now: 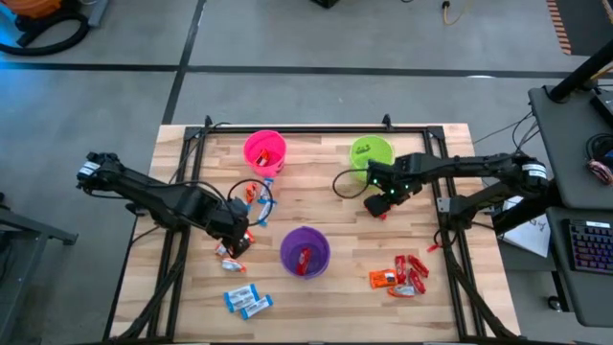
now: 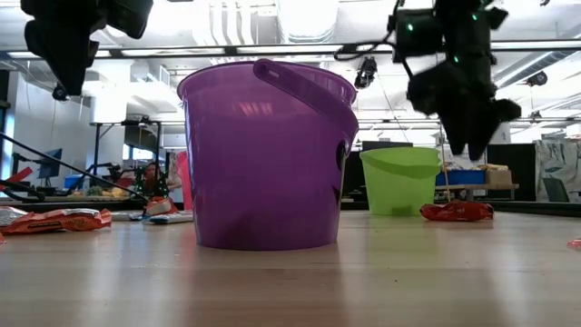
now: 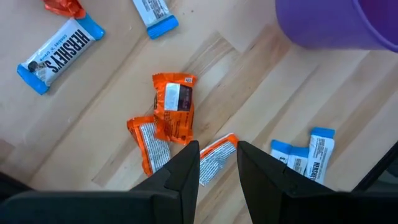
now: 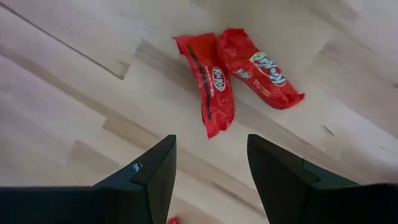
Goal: Sort candy
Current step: Put the red chocolate into the violet bucket
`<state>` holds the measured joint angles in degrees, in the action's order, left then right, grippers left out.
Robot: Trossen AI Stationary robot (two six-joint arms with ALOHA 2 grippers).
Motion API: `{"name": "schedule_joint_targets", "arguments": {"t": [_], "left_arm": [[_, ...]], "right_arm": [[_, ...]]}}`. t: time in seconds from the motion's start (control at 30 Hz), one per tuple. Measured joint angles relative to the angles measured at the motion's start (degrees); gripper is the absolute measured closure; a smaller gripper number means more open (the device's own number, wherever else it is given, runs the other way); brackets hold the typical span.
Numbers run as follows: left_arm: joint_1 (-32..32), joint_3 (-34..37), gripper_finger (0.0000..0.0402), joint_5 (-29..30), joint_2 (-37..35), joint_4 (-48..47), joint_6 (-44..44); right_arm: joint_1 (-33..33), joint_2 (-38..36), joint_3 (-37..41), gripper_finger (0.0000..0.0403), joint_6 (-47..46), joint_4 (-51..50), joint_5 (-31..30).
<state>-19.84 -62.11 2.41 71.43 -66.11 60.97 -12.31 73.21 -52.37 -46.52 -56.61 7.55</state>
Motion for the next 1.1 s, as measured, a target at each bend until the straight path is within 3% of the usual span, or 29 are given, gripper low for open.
{"name": "schedule_joint_targets", "arguments": {"t": [0.17, 0.53, 1.1], "left_arm": [[0.01, 0.0, 0.031, 2.63, -0.38, 0.0, -0.05], [0.07, 0.0, 0.031, 4.01, -0.43, 0.02, -0.04], [0.07, 0.0, 0.031, 4.74, -0.45, 0.04, -0.04]], "right_arm": [[1.41, 0.0, 6.98, 0.0216, 1.05, 10.86, -0.15], [4.77, 0.0, 13.66, 0.0223, 2.54, 19.87, -5.9], [5.08, 0.08, 17.05, 0.0379, 2.55, 25.64, -6.15]]}}
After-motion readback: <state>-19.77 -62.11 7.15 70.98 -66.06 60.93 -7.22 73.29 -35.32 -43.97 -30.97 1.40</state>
